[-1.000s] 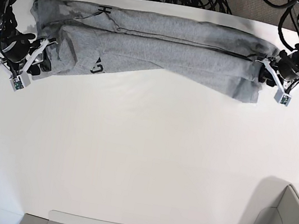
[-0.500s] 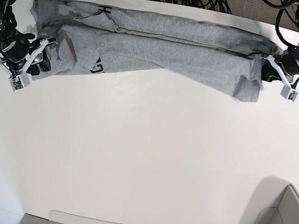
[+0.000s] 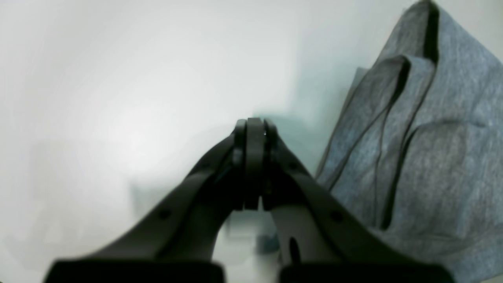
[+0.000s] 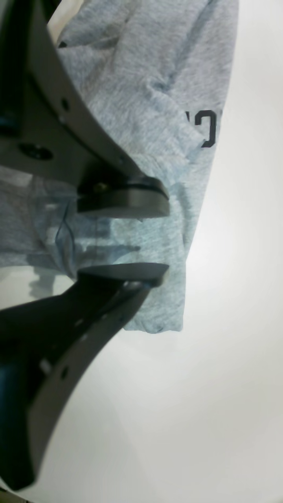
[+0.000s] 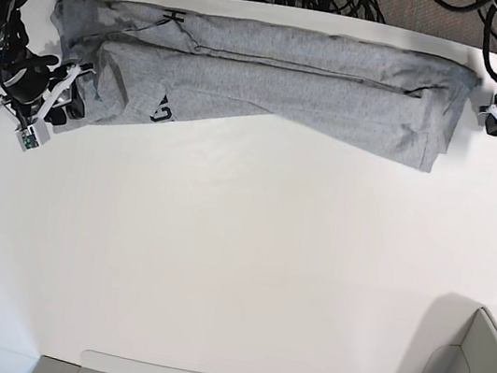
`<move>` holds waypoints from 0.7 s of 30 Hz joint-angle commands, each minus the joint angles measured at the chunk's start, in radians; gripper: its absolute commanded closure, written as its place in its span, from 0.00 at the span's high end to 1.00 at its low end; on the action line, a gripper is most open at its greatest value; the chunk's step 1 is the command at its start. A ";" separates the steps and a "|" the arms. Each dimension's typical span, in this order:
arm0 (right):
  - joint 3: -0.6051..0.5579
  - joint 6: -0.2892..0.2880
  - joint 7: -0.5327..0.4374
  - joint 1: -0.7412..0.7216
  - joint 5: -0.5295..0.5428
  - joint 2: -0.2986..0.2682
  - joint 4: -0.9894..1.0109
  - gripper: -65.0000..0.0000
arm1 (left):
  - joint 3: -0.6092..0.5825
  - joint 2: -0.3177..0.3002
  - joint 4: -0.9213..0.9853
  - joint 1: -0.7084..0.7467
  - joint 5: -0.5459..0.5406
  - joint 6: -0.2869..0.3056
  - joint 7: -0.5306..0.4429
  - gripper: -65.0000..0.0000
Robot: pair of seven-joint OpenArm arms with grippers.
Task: Fold the T-shirt properly
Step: 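Release the strip end with the left gripper and lift it away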
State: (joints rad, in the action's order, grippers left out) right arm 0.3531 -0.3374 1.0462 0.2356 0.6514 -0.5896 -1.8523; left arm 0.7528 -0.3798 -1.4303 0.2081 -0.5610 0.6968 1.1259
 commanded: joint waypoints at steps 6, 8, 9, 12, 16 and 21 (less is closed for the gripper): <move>0.013 0.001 -0.024 -0.008 0.006 -0.019 -0.013 0.31 | 0.012 0.034 -0.297 0.024 -0.014 0.001 0.023 0.20; 0.008 0.001 -0.022 -0.008 0.006 -0.019 -0.014 0.31 | 0.010 0.058 -0.419 0.043 -0.014 0.001 0.030 0.31; 0.007 0.001 -0.020 -0.006 0.006 -0.019 -0.016 0.31 | 0.004 0.064 -0.456 0.055 -0.015 0.001 0.030 0.30; 0.008 0.001 -0.019 -0.006 0.006 -0.010 -0.014 0.31 | 0.001 0.064 -0.468 0.061 -0.017 -0.039 0.042 0.30; 0.007 0.001 -0.019 -0.006 0.006 -0.007 -0.016 0.31 | -0.037 0.064 -0.470 0.067 -0.092 -0.062 0.049 0.30; 0.005 0.001 -0.019 -0.005 0.006 -0.007 -0.016 0.31 | -0.042 0.066 -0.471 0.098 -0.189 -0.059 0.049 0.30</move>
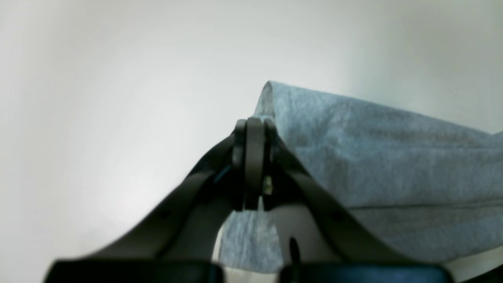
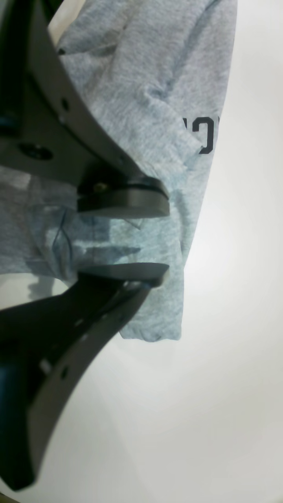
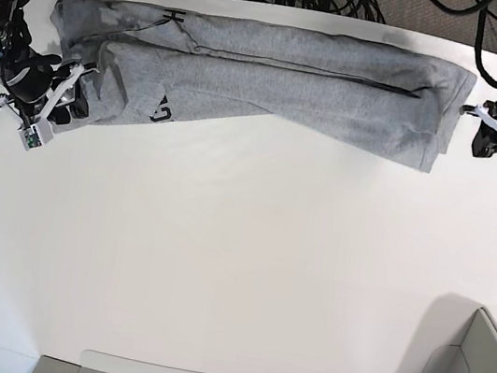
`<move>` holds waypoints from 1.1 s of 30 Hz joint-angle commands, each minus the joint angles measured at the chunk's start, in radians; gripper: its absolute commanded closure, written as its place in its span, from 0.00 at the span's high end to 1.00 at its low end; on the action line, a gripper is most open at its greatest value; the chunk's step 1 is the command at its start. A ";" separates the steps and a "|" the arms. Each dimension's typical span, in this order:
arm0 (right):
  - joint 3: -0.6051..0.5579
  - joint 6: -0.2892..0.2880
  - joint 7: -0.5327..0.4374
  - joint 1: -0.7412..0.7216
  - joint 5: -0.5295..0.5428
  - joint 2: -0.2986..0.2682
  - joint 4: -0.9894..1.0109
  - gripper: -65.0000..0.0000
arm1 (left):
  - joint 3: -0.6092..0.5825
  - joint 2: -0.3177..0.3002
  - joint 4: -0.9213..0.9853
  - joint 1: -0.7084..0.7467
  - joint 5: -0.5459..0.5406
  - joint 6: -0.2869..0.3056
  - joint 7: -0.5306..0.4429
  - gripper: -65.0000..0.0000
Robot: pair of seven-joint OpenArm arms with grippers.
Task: Fold the T-shirt properly
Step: 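Release the strip end with the left gripper and lift it away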
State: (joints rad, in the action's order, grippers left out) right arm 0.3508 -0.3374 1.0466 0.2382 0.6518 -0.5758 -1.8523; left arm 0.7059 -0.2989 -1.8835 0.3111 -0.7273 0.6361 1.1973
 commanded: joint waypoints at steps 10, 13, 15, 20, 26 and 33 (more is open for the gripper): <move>0.008 0.001 -0.018 0.006 0.006 -0.020 -0.016 0.31 | 0.013 0.036 -0.017 -0.010 -0.113 0.062 -0.023 0.29; 0.008 0.001 -0.018 0.006 0.006 -0.020 -0.017 0.31 | 0.014 0.040 -0.015 -0.010 -0.163 0.062 -0.023 0.30; 0.008 0.001 -0.018 0.006 0.006 -0.020 -0.017 0.31 | 0.014 0.040 -0.015 -0.007 -0.165 0.062 -0.023 0.30; 0.009 0.001 -0.019 0.025 0.006 -0.020 -0.019 0.31 | 0.007 0.040 -0.015 -0.003 -0.168 0.062 -0.023 0.39; 0.014 0.001 -0.018 0.026 0.001 0.006 -0.019 0.31 | 0.005 0.034 -0.014 -0.003 -0.159 0.062 -0.021 0.41; 0.015 0.001 -0.018 0.040 0.001 0.007 -0.017 0.31 | -0.076 0.033 0.091 0.033 0.048 0.062 -0.035 0.41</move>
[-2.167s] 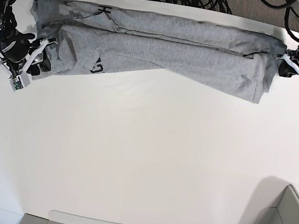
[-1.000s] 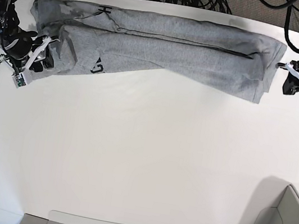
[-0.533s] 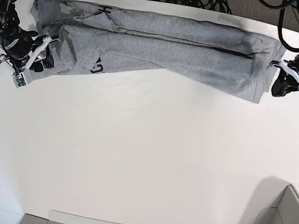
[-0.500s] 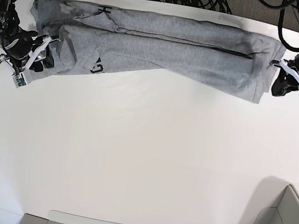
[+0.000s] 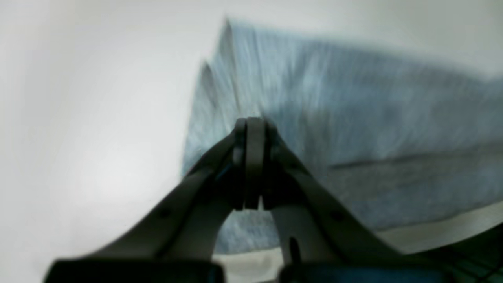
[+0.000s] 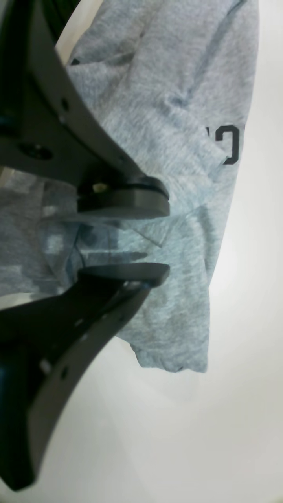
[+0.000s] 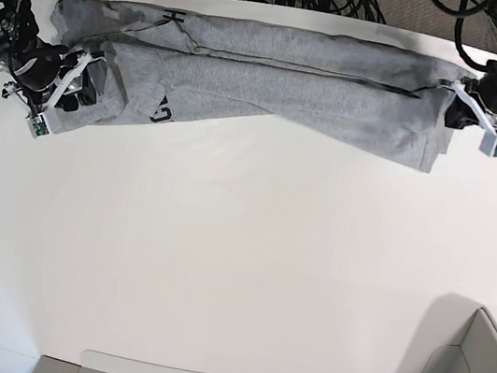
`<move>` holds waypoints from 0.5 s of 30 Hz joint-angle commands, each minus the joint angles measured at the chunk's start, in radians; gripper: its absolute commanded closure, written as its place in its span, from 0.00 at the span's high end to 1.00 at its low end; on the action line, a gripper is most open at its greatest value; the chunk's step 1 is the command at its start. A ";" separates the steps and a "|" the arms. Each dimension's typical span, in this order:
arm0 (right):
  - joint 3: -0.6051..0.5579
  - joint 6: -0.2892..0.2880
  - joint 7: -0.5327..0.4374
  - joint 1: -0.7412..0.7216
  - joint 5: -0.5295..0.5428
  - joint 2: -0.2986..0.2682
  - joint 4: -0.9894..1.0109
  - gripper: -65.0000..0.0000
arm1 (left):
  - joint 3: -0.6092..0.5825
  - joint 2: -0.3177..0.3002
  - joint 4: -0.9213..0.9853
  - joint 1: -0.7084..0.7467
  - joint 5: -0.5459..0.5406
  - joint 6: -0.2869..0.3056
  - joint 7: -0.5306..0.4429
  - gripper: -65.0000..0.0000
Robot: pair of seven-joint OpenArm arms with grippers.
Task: Fold the T-shirt properly
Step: 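Release the strip end with the left gripper and lift it away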
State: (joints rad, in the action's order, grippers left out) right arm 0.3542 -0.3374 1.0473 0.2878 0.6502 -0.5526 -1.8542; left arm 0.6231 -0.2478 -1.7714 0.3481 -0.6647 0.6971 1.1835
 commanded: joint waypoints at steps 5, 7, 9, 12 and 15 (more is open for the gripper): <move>0.006 0.001 -0.019 -0.008 0.003 -0.014 -0.014 0.31 | -0.047 -0.020 0.092 -0.011 0.000 0.001 -0.072 0.41; 0.006 0.001 -0.019 -0.008 0.001 -0.014 -0.011 0.31 | -0.053 -0.020 0.132 -0.016 0.000 0.001 -0.089 0.41; 0.006 0.001 -0.019 -0.008 0.001 -0.014 -0.011 0.31 | -0.062 -0.026 0.153 -0.037 0.000 0.001 -0.090 0.41; 0.006 0.001 -0.019 -0.008 0.001 -0.014 -0.011 0.31 | -0.062 -0.045 0.158 -0.048 0.000 0.001 -0.090 0.41; 0.004 0.001 -0.019 -0.009 0.001 -0.014 -0.011 0.31 | -0.061 -0.064 0.158 -0.048 0.001 0.001 -0.080 0.41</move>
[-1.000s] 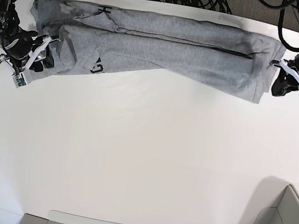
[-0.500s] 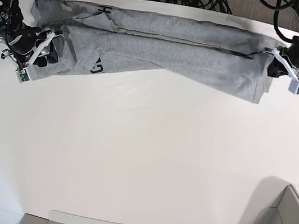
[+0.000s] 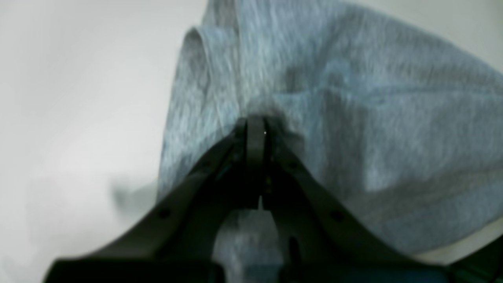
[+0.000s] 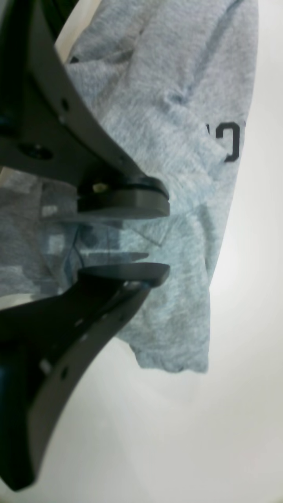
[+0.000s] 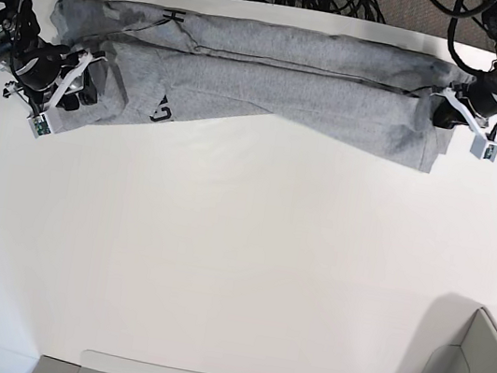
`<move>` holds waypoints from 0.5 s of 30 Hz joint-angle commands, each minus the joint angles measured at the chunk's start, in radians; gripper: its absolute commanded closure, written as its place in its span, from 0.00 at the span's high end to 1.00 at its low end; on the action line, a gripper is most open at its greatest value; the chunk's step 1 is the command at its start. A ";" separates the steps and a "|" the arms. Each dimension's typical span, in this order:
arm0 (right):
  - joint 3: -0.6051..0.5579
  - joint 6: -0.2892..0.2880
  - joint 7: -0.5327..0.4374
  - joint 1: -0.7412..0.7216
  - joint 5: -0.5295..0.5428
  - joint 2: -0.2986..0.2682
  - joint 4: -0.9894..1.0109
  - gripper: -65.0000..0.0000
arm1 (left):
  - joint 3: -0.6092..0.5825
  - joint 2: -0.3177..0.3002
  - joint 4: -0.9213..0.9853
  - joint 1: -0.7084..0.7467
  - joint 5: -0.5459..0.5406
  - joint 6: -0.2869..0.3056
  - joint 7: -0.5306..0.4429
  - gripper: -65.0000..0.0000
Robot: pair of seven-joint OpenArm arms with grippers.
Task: Fold the T-shirt properly
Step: 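Release the strip end with the left gripper and lift it away, then lower the left gripper and regrasp the strip end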
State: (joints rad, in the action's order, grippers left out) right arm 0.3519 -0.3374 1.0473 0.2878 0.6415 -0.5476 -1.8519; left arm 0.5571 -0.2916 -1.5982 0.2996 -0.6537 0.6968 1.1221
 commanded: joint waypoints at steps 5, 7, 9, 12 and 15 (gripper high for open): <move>0.006 0.001 -0.019 -0.011 0.010 -0.013 -0.013 0.31 | 0.079 -0.024 -0.035 -0.050 -0.019 0.001 -0.018 0.40; 0.006 0.001 -0.019 -0.014 0.010 -0.006 -0.013 0.31 | 0.137 -0.008 -0.075 -0.106 -0.019 0.001 -0.020 0.37; 0.006 0.001 -0.019 -0.014 0.010 -0.006 -0.013 0.31 | 0.171 0.004 -0.113 -0.165 -0.019 0.001 -0.021 0.34; 0.006 0.001 -0.019 -0.014 0.010 -0.001 -0.015 0.31 | 0.179 -0.001 -0.124 -0.259 -0.016 0.001 -0.026 0.32; 0.006 0.001 -0.019 -0.020 0.010 0.008 -0.016 0.31 | 0.179 -0.016 -0.141 -0.368 -0.018 0.001 -0.026 0.32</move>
State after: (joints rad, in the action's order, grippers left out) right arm 0.3500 -0.3374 1.0477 0.2802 0.6418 -0.5186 -1.8523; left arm 0.7322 -0.2836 -1.7130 -0.0536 -0.6506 0.6956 1.1278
